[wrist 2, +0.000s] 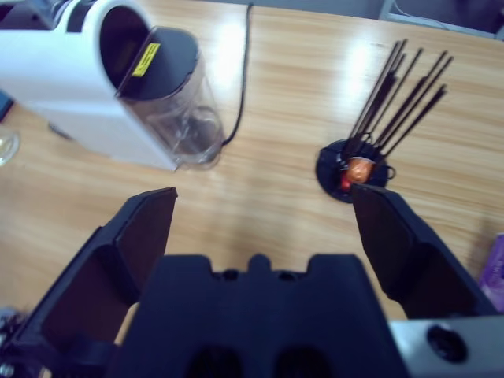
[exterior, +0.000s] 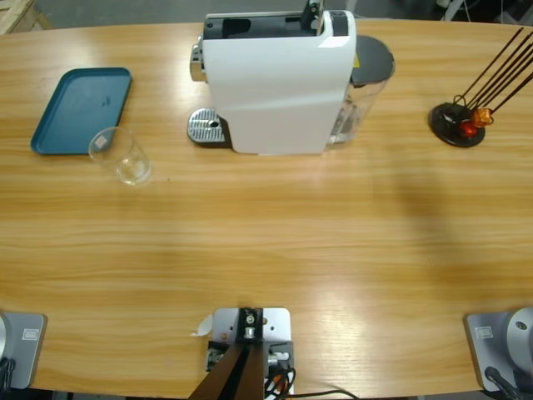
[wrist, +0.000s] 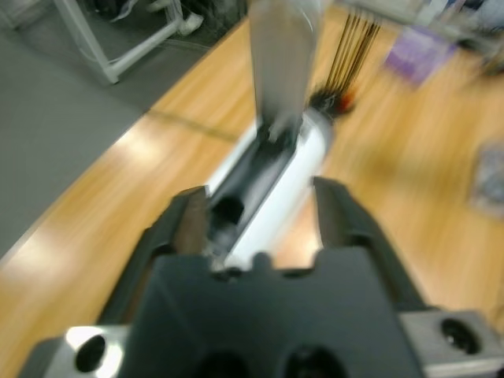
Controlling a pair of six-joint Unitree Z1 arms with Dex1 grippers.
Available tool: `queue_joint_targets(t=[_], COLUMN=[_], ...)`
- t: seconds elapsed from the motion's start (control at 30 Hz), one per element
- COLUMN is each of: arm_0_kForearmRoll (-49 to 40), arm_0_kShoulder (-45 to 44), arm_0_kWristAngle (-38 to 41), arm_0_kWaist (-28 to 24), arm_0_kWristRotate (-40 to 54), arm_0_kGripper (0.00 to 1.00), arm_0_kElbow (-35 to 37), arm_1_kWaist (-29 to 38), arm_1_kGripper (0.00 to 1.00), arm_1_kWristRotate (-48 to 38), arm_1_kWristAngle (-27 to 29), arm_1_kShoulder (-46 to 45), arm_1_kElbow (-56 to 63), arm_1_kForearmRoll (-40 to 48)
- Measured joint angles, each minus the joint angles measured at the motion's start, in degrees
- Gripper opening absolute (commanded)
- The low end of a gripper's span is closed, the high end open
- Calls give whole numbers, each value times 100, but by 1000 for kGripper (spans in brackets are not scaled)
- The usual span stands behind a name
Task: Pour coffee
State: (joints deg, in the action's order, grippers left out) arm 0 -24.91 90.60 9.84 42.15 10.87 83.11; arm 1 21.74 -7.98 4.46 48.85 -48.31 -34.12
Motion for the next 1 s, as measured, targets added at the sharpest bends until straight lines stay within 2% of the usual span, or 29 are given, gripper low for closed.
queue_joint_targets(t=[0.13, 0.27, 0.33, 0.47, 0.57, 0.7, 0.83, 1.0], arm_0_kForearmRoll=[-188, -215, -226, -274, -376, -420, -422, -423], arm_0_kShoulder=[-595, -1017, -1101, -1250, -1289, -1298, -1298, -1298], arm_0_kWristAngle=[-604, -678, -682, -702, -702, -703, -703, -702], arm_0_kWaist=[111, 121, 123, 124, 124, 124, 124, 124], arm_0_kWristRotate=[672, 721, 704, 704, 704, 704, 704, 692], arm_0_kGripper=[1000, 1000, 1000, 1000, 1000, 1000, 1000, 1000], arm_0_kElbow=[-1124, -1914, -2123, -2337, -2368, -2401, -2401, -2400], arm_1_kWaist=[-545, -894, -997, -1049, -1056, -1056, -1056, -1056], arm_1_kGripper=[890, 885, 887, 879, 767, 759, 665, 637], arm_1_kWristRotate=[-22, -263, -297, -451, -513, -567, -572, -573], arm_1_kWristAngle=[383, 970, 1081, 1206, 1250, 1250, 1250, 1250], arm_1_kShoulder=[234, 1243, 1703, 2660, 3190, 3471, 3625, 3908], arm_1_kElbow=[408, 1085, 1244, 1570, 1856, 2197, 2419, 2780], arm_1_kForearmRoll=[796, 1901, 2439, 3521, 4139, 4650, 5121, 5852])
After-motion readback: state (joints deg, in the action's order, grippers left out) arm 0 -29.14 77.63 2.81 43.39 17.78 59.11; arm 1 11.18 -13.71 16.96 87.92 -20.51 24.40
